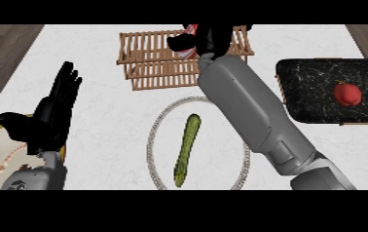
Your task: Pick the can from the placemat and place it in the tiered shelf
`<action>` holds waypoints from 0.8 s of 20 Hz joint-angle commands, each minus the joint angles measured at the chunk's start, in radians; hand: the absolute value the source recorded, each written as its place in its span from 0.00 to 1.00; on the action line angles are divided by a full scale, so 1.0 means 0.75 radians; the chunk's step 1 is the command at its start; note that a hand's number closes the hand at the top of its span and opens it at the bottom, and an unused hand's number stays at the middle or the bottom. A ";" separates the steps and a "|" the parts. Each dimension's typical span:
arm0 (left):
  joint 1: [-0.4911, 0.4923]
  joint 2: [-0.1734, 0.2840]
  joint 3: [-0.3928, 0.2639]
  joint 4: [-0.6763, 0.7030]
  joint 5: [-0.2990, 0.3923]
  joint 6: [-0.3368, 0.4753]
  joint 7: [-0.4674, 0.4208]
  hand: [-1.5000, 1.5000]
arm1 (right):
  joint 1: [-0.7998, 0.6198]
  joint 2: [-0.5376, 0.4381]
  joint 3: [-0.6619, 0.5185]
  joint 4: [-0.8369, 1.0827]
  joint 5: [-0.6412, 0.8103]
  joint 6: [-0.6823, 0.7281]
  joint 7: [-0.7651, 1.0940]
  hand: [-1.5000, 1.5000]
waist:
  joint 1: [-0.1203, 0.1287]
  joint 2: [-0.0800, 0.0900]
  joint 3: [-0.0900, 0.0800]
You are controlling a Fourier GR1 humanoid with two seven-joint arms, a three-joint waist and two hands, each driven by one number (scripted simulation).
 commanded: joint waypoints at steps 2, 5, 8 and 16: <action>0.021 -0.035 -0.028 -0.026 -0.044 0.039 0.014 0.50 | -0.044 0.015 0.001 -0.033 -0.086 -0.036 -0.063 0.00 | -0.020 0.000 0.000; 0.041 -0.005 0.032 0.036 0.002 -0.007 -0.077 0.50 | 0.003 0.015 -0.123 -0.004 -0.148 -0.106 -0.276 0.00 | -0.020 0.005 0.000; 0.097 -0.002 0.021 -0.051 -0.013 0.004 -0.014 0.50 | -0.010 -0.017 -0.118 -0.166 -0.106 -0.106 -0.129 0.00 | -0.037 -0.007 0.001; 0.072 0.009 0.057 -0.027 -0.008 0.011 -0.003 0.50 | 0.172 -0.172 -0.162 -0.517 0.026 -0.073 0.223 0.00 | -0.083 -0.020 0.000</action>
